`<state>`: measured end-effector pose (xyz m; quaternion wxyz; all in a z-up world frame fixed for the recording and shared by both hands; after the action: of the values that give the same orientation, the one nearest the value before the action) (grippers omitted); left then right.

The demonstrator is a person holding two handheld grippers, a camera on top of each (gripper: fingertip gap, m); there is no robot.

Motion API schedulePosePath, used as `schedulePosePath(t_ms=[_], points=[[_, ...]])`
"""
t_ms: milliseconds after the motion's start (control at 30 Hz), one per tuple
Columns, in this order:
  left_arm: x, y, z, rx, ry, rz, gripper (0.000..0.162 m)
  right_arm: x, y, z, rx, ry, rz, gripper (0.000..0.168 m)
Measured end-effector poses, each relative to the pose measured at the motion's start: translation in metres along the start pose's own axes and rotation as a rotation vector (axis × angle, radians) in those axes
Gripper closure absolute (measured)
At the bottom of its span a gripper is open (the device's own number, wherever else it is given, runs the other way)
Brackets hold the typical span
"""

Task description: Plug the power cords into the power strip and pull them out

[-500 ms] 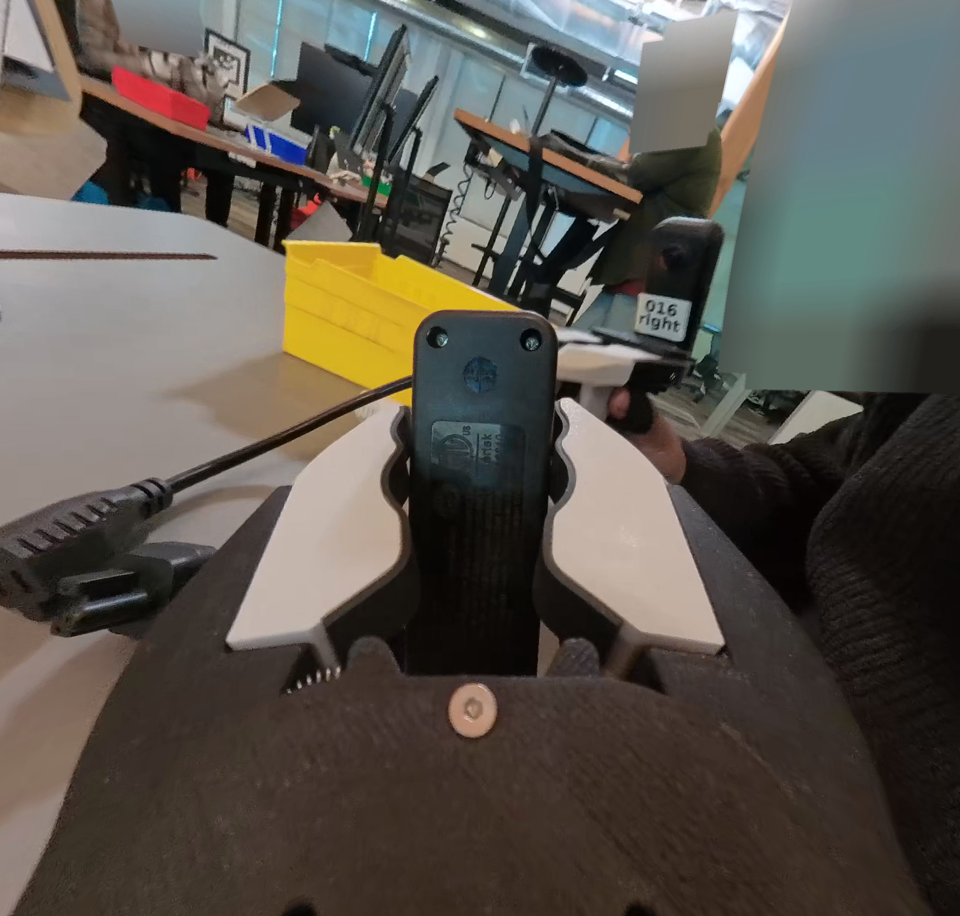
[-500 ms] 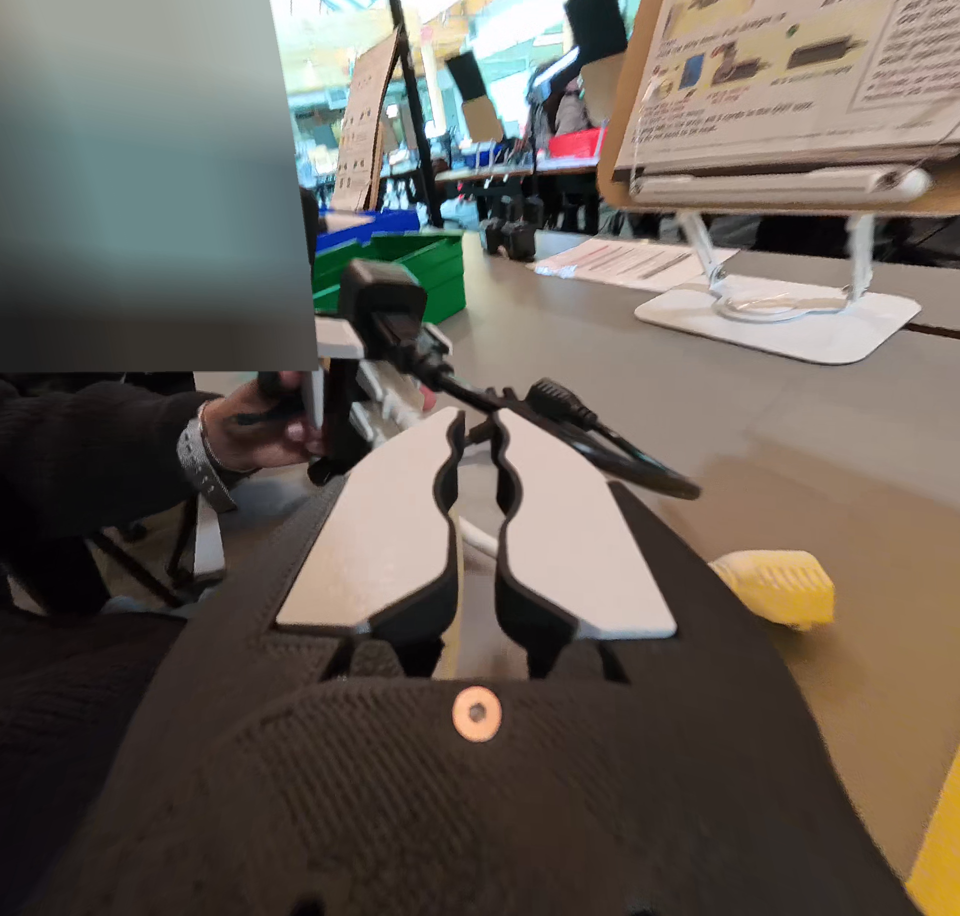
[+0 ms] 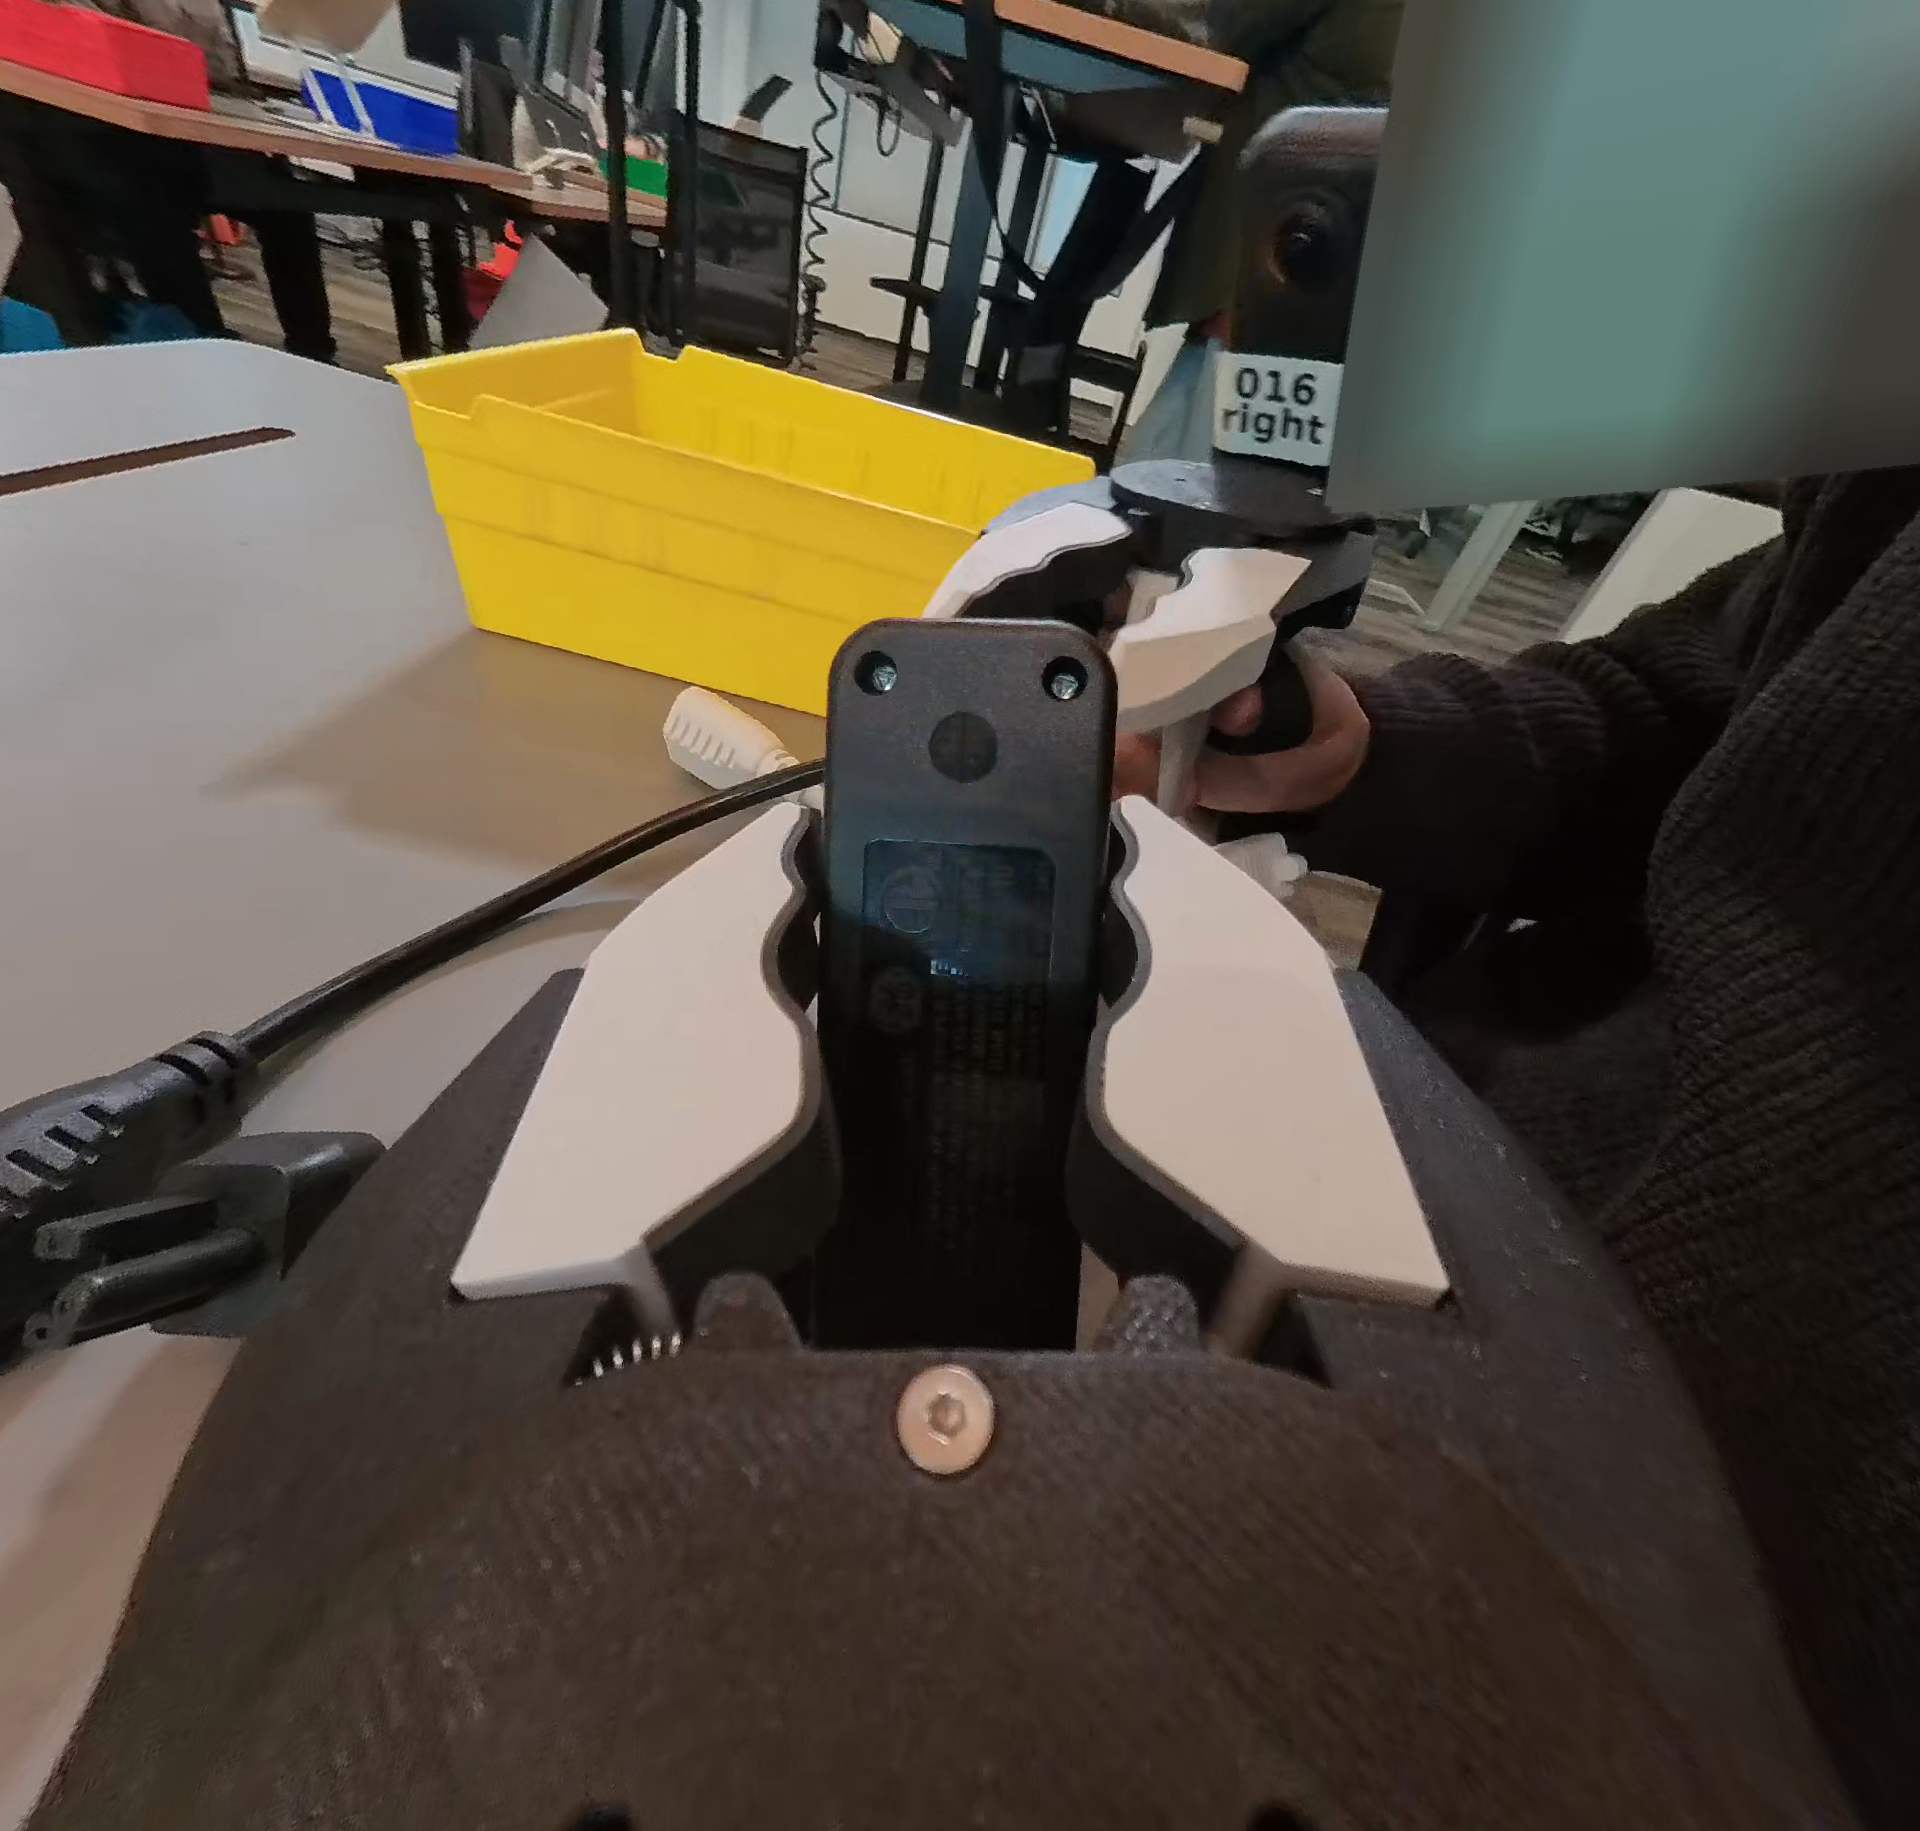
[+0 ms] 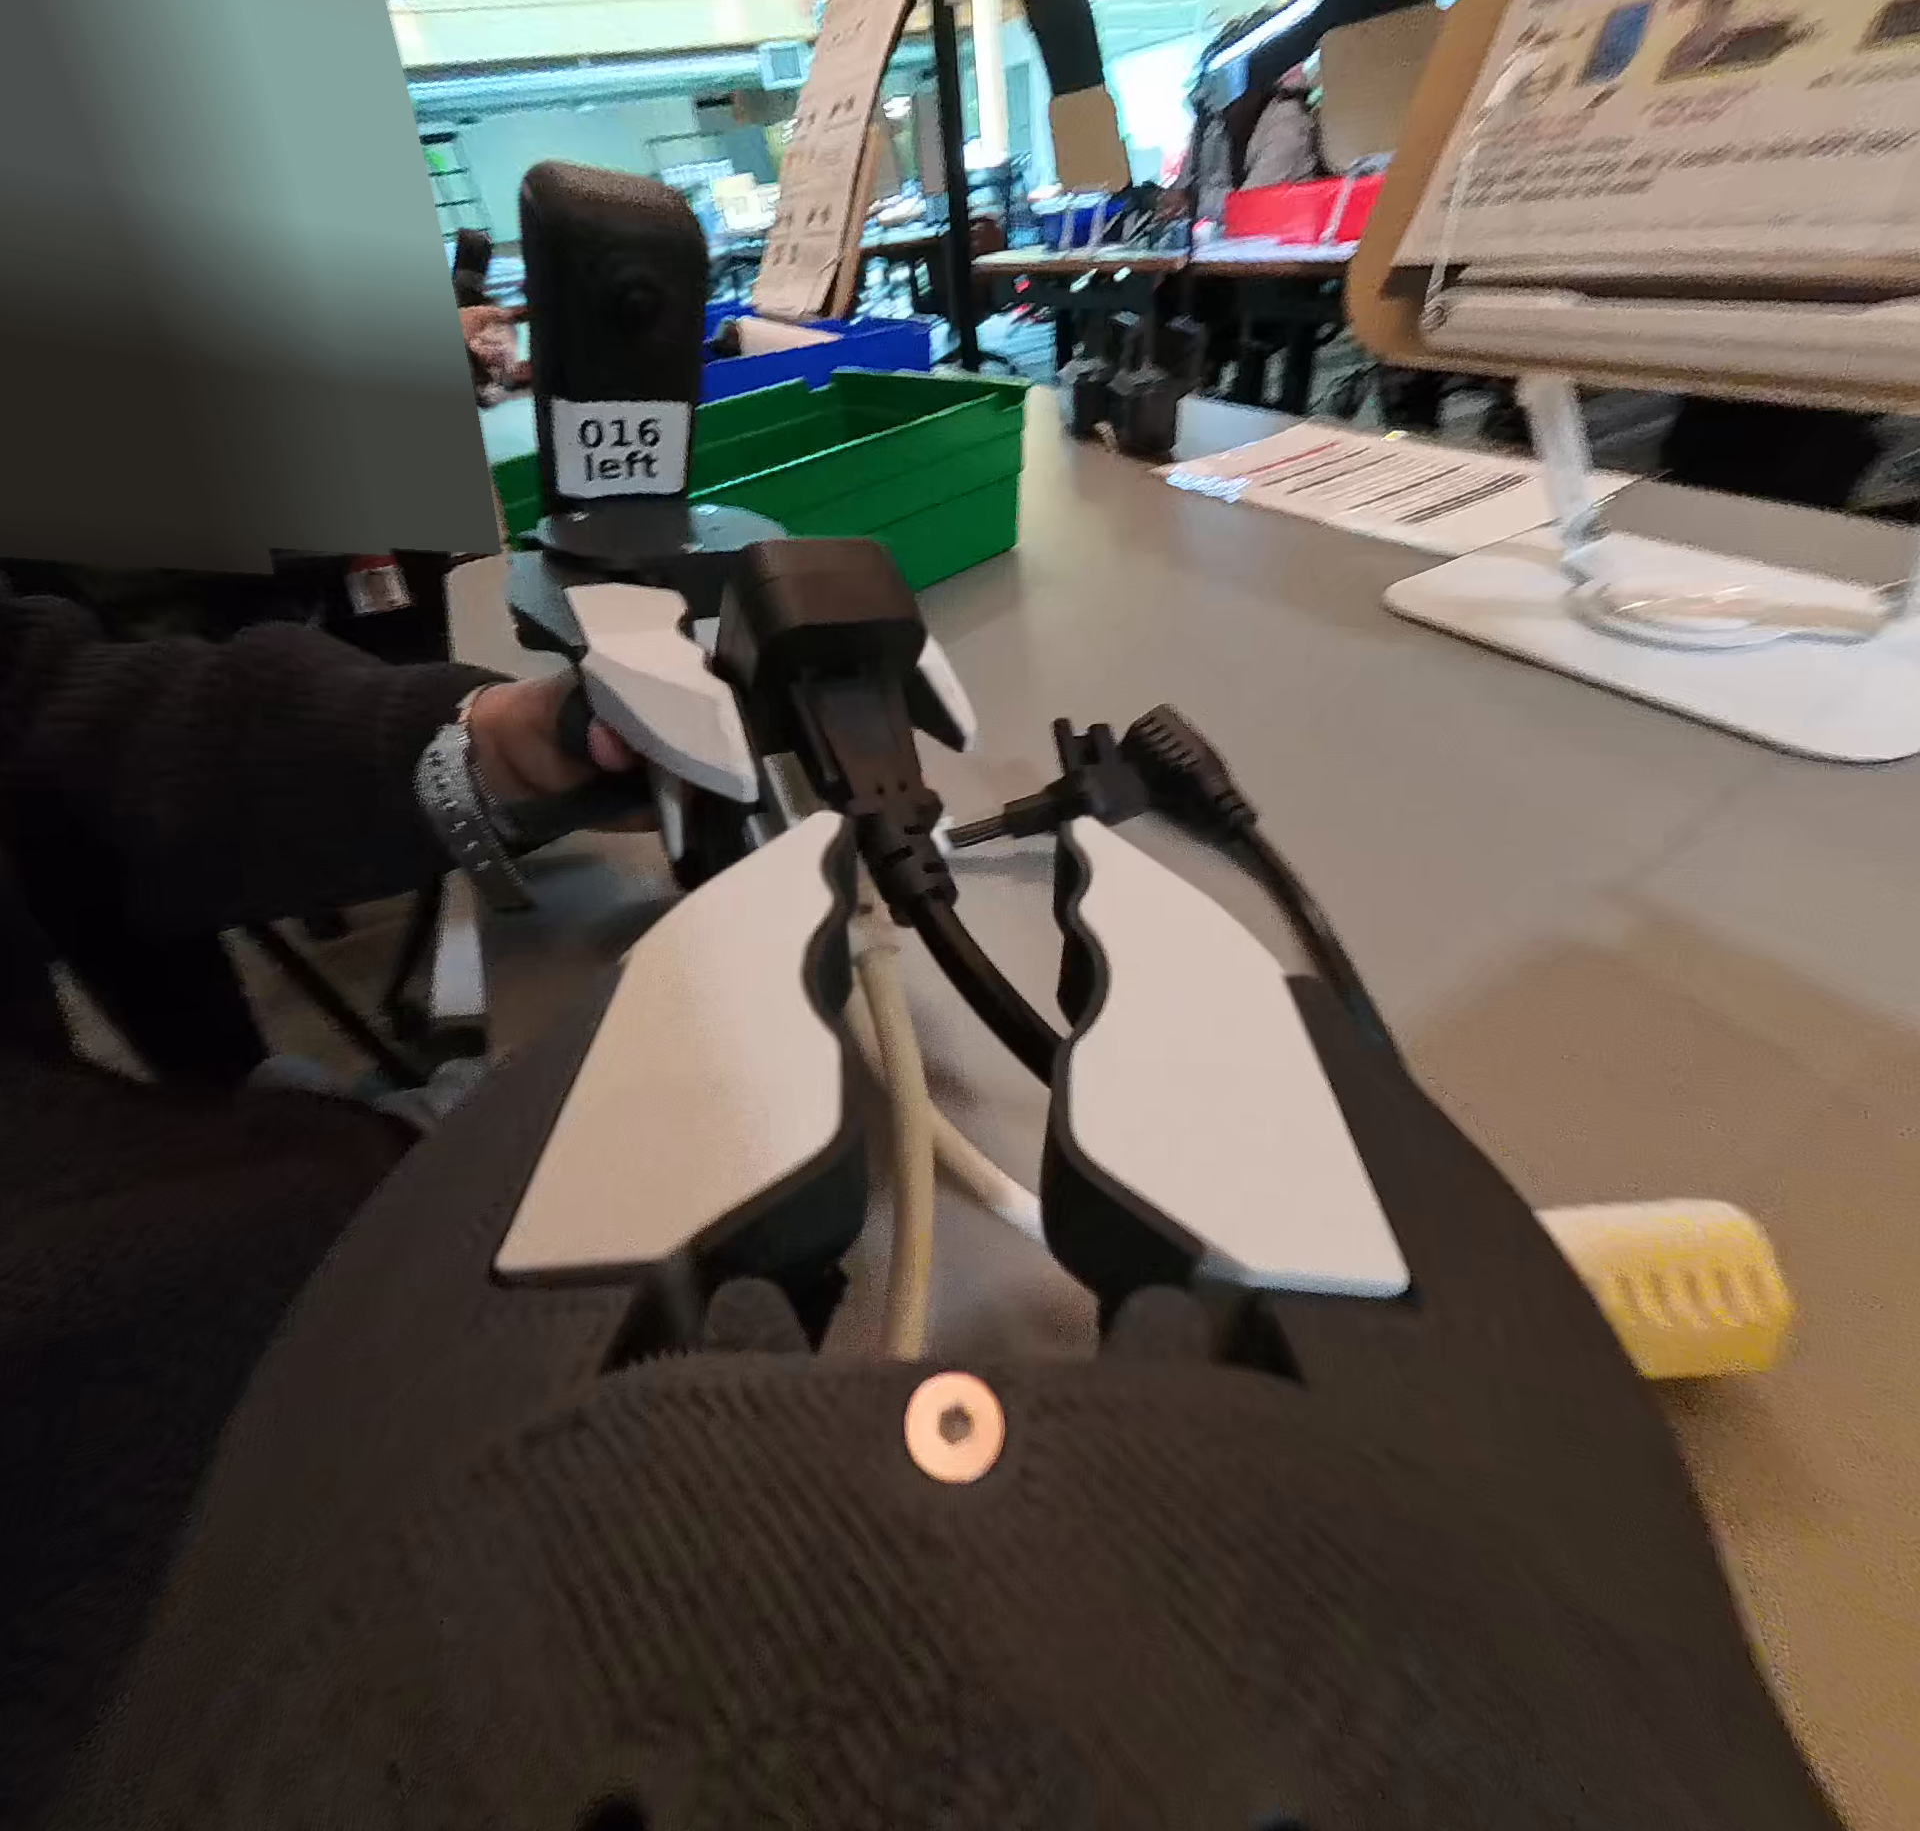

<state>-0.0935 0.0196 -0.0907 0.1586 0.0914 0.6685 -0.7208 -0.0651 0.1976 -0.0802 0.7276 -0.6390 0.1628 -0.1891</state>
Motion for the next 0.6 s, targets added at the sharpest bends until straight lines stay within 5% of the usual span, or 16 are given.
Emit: schedulePosePath(t_ms=[233,600], points=[[0.003,0.005,0.004,0.08,0.062,-0.014,0.11,0.001,0.01,-0.006,0.075,-0.137,-0.124,0.126],[0.003,0.011,0.001,0.137,0.074,-0.032,0.11,0.013,0.018,-0.014,0.237,-0.098,0.043,0.145]])
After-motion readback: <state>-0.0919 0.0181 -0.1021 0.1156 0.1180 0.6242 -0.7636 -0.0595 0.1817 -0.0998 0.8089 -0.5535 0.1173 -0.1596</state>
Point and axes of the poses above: each gripper's, where its closed fingertips meet, z back along the fingers, y out of its underside, x = y × z across the jaws, the point moved 8 cm from there along z, back along the fingers, and after that the axes turned 7 degrees about z, right-handed, at the moved point
